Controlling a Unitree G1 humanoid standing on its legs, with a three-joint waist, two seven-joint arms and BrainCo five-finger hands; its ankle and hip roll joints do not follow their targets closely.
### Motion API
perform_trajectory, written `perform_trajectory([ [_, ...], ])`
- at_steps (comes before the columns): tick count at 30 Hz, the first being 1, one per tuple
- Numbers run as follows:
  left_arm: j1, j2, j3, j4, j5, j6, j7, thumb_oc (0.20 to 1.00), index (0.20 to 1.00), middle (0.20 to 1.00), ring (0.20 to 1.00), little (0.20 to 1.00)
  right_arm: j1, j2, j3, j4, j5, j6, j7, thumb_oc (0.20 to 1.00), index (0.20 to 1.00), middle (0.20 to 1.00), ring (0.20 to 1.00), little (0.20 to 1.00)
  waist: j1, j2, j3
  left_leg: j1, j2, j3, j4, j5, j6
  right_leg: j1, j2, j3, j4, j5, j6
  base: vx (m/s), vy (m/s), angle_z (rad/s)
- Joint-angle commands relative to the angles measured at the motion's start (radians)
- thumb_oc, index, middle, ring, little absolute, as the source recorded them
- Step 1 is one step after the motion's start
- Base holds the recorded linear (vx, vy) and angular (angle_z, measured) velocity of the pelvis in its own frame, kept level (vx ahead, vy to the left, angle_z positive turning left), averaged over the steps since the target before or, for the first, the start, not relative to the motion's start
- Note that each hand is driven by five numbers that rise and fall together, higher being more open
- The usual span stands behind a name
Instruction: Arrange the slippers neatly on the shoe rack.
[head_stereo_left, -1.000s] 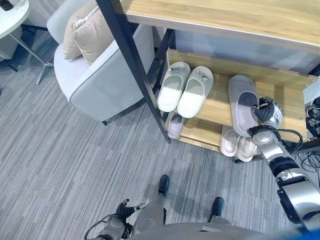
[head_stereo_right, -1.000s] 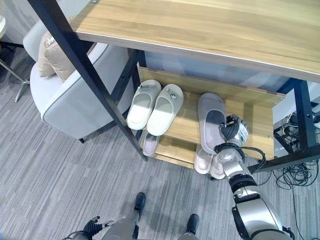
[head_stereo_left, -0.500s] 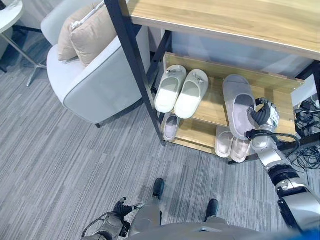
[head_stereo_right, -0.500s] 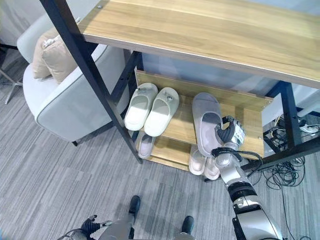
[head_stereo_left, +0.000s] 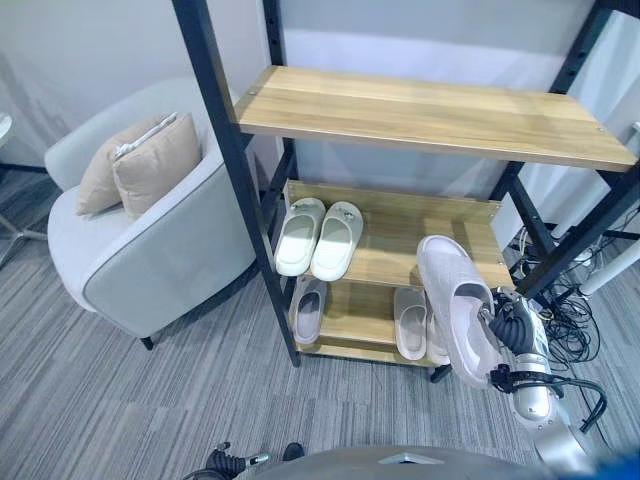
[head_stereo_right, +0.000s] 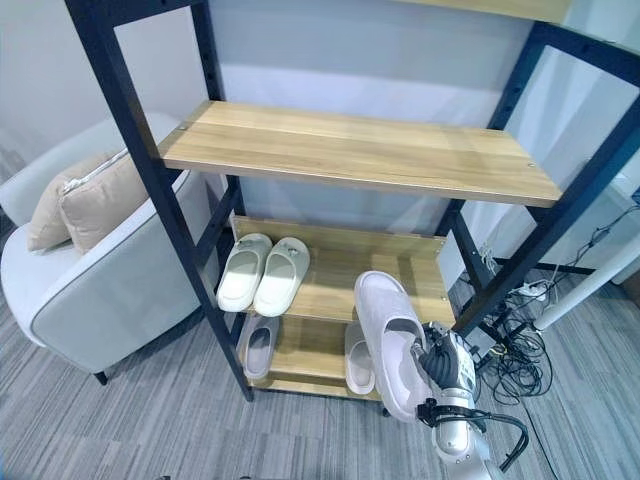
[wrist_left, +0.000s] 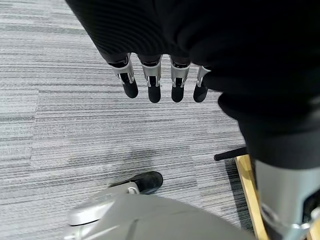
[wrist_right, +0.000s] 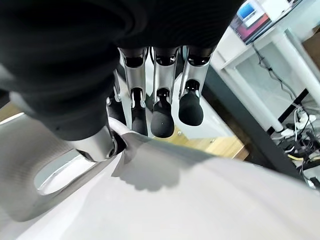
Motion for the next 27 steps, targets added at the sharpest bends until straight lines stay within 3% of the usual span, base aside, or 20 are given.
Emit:
perform_trajectory([
  [1, -0.018, -0.040, 0.037, 0.075, 0.031, 0.000, 0.012, 1.000, 1.000, 1.000, 1.000, 1.000, -0.123, -0.021, -0.024, -0.064, -0.007, -0.074, 0.005, 0.200, 0.200, 0.200, 0.200, 0.200, 0.030, 0.036, 0.063, 0.109, 0.007, 0.070, 0.015, -0.161, 0.027, 0.038, -0.020, 0.047, 0.044, -0.005, 0.051, 0.10, 0.272, -0.18],
  [3, 0.005, -0.043, 0.056, 0.087, 0.030, -0.001, 0.007, 1.000, 1.000, 1.000, 1.000, 1.000, -0.123, -0.013, -0.017, -0.050, -0.019, -0.071, 0.014, 0.200, 0.200, 0.200, 0.200, 0.200, 0.039, 0.045, 0.079, 0.139, -0.009, 0.087, 0.015, -0.166, 0.050, 0.010, -0.037, 0.065, 0.113, 0.004, 0.059, 0.01, 0.222, -0.50],
  [4, 0.008, -0.038, 0.066, 0.083, 0.025, -0.002, 0.003, 1.000, 1.000, 1.000, 1.000, 1.000, -0.127, -0.008, -0.015, -0.043, -0.016, -0.072, 0.022, 0.200, 0.200, 0.200, 0.200, 0.200, 0.052, 0.052, 0.104, 0.150, -0.007, 0.104, 0.015, -0.167, 0.061, -0.042, -0.038, 0.062, 0.209, -0.005, 0.058, -0.16, 0.179, -0.78],
  [5, 0.000, -0.020, 0.069, 0.066, 0.011, -0.002, 0.006, 1.000, 1.000, 1.000, 1.000, 1.000, -0.127, -0.011, -0.012, -0.047, -0.019, -0.078, 0.027, 0.200, 0.200, 0.200, 0.200, 0.200, 0.046, 0.060, 0.151, 0.148, 0.007, 0.115, 0.018, -0.156, 0.068, -0.126, -0.004, 0.033, 0.371, -0.025, 0.042, -0.17, 0.152, -0.76],
  [6, -0.001, -0.013, 0.070, 0.059, 0.005, -0.005, 0.008, 1.000, 1.000, 1.000, 1.000, 1.000, -0.122, -0.013, -0.010, -0.050, -0.020, -0.081, 0.033, 0.200, 0.200, 0.200, 0.200, 0.200, 0.039, 0.061, 0.157, 0.148, 0.010, 0.116, 0.016, -0.155, 0.071, -0.162, 0.019, 0.032, 0.427, -0.041, 0.038, -0.13, 0.144, -0.63],
  [8, -0.020, -0.014, 0.065, 0.032, -0.043, -0.015, 0.009, 1.000, 1.000, 1.000, 1.000, 1.000, -0.131, -0.031, 0.009, -0.037, -0.016, -0.094, 0.034, 0.200, 0.200, 0.200, 0.200, 0.200, 0.026, 0.063, 0.170, 0.156, -0.008, 0.133, 0.027, -0.156, 0.089, -0.294, 0.116, -0.026, 0.540, -0.055, 0.013, -0.01, 0.098, -0.15],
  [9, -0.031, -0.014, 0.060, 0.024, -0.056, -0.018, 0.009, 1.000, 1.000, 1.000, 1.000, 1.000, -0.140, -0.036, 0.018, -0.036, -0.017, -0.095, 0.031, 0.200, 0.200, 0.200, 0.200, 0.200, 0.028, 0.057, 0.176, 0.159, -0.016, 0.133, 0.032, -0.161, 0.094, -0.313, 0.125, -0.050, 0.540, -0.054, 0.001, 0.04, -0.017, -0.32],
  [10, -0.041, -0.014, 0.050, 0.016, -0.059, -0.021, 0.008, 1.000, 1.000, 1.000, 1.000, 1.000, -0.146, -0.040, 0.026, -0.026, -0.020, -0.094, 0.026, 0.200, 0.200, 0.200, 0.200, 0.200, 0.029, 0.048, 0.183, 0.162, -0.022, 0.126, 0.050, -0.170, 0.092, -0.280, 0.131, -0.068, 0.488, -0.073, -0.025, 0.06, -0.147, -0.04],
  [11, -0.015, 0.004, 0.042, -0.003, -0.037, -0.029, -0.006, 1.000, 1.000, 1.000, 1.000, 1.000, -0.151, -0.044, 0.017, 0.008, -0.019, -0.101, -0.005, 0.200, 0.200, 0.200, 0.200, 0.200, 0.049, 0.033, 0.191, 0.129, -0.025, 0.098, 0.102, -0.183, 0.088, -0.203, 0.166, -0.059, 0.385, -0.095, -0.059, 0.03, -0.174, 0.18],
  [13, 0.011, -0.004, 0.041, -0.021, -0.048, -0.041, 0.002, 1.000, 1.000, 1.000, 1.000, 1.000, -0.138, -0.057, 0.023, 0.007, -0.019, -0.112, 0.001, 0.200, 0.200, 0.200, 0.200, 0.200, 0.068, 0.029, 0.192, 0.077, -0.012, 0.105, 0.171, -0.197, 0.083, -0.186, 0.189, -0.053, 0.328, -0.106, -0.085, -0.07, -0.185, 0.59],
  [14, 0.010, -0.006, 0.029, -0.042, -0.062, -0.049, 0.005, 1.000, 1.000, 1.000, 1.000, 1.000, -0.114, -0.074, 0.012, -0.009, -0.015, -0.124, -0.002, 0.200, 0.200, 0.200, 0.200, 0.200, 0.074, 0.029, 0.206, 0.014, 0.004, 0.098, 0.254, -0.211, 0.065, -0.163, 0.197, -0.069, 0.291, -0.117, -0.098, -0.12, -0.218, 0.54],
  [17, -0.001, -0.009, 0.009, -0.097, -0.103, -0.073, 0.024, 1.000, 1.000, 1.000, 1.000, 1.000, -0.072, -0.109, -0.010, -0.034, -0.032, -0.134, -0.021, 0.200, 0.200, 0.200, 0.200, 0.200, 0.056, 0.037, 0.230, -0.178, 0.052, 0.061, 0.516, -0.241, 0.015, -0.177, 0.192, -0.117, 0.286, -0.134, -0.136, -0.18, -0.160, 1.04],
  [19, -0.018, -0.004, -0.001, -0.108, -0.110, -0.080, 0.043, 1.000, 1.000, 1.000, 1.000, 1.000, -0.093, -0.109, -0.004, -0.029, -0.020, -0.134, -0.030, 0.200, 0.200, 0.200, 0.200, 0.200, 0.048, 0.043, 0.239, -0.215, 0.124, 0.057, 0.461, -0.190, -0.007, -0.200, 0.195, -0.103, 0.304, -0.144, -0.137, -0.14, 0.041, 0.77],
  [21, -0.041, 0.016, -0.021, -0.111, -0.092, -0.084, 0.059, 1.000, 1.000, 1.000, 1.000, 1.000, -0.105, -0.113, 0.003, -0.028, -0.030, -0.129, -0.053, 0.200, 0.200, 0.200, 0.200, 0.200, 0.054, 0.033, 0.251, -0.250, 0.160, 0.015, 0.403, -0.116, -0.018, -0.219, 0.193, -0.086, 0.330, -0.151, -0.132, -0.02, 0.148, -0.28],
  [23, -0.057, 0.026, -0.027, -0.099, -0.067, -0.089, 0.080, 1.000, 1.000, 1.000, 1.000, 1.000, -0.086, -0.126, 0.012, -0.052, -0.044, -0.136, -0.036, 0.200, 0.200, 0.200, 0.200, 0.200, 0.029, 0.058, 0.247, -0.200, 0.158, 0.013, 0.329, -0.109, -0.021, -0.272, 0.179, -0.049, 0.429, -0.173, -0.125, 0.05, 0.318, -0.73],
  [24, -0.085, 0.039, -0.034, -0.099, -0.061, -0.089, 0.092, 1.000, 1.000, 1.000, 1.000, 1.000, -0.101, -0.123, 0.029, -0.054, -0.029, -0.144, -0.035, 0.200, 0.200, 0.200, 0.200, 0.200, 0.019, 0.057, 0.264, -0.243, 0.126, 0.000, 0.399, -0.134, -0.011, -0.321, 0.161, -0.007, 0.495, -0.177, -0.132, -0.05, 0.261, -0.59],
  [27, -0.136, 0.075, -0.047, -0.108, -0.054, -0.096, 0.106, 1.000, 1.000, 1.000, 1.000, 1.000, -0.145, -0.118, 0.060, -0.034, -0.002, -0.140, -0.016, 0.200, 0.200, 0.200, 0.200, 0.200, 0.010, 0.045, 0.284, -0.348, 0.102, 0.031, 0.546, -0.185, 0.018, -0.414, 0.136, 0.036, 0.586, -0.193, -0.141, -0.09, 0.161, -0.46],
])
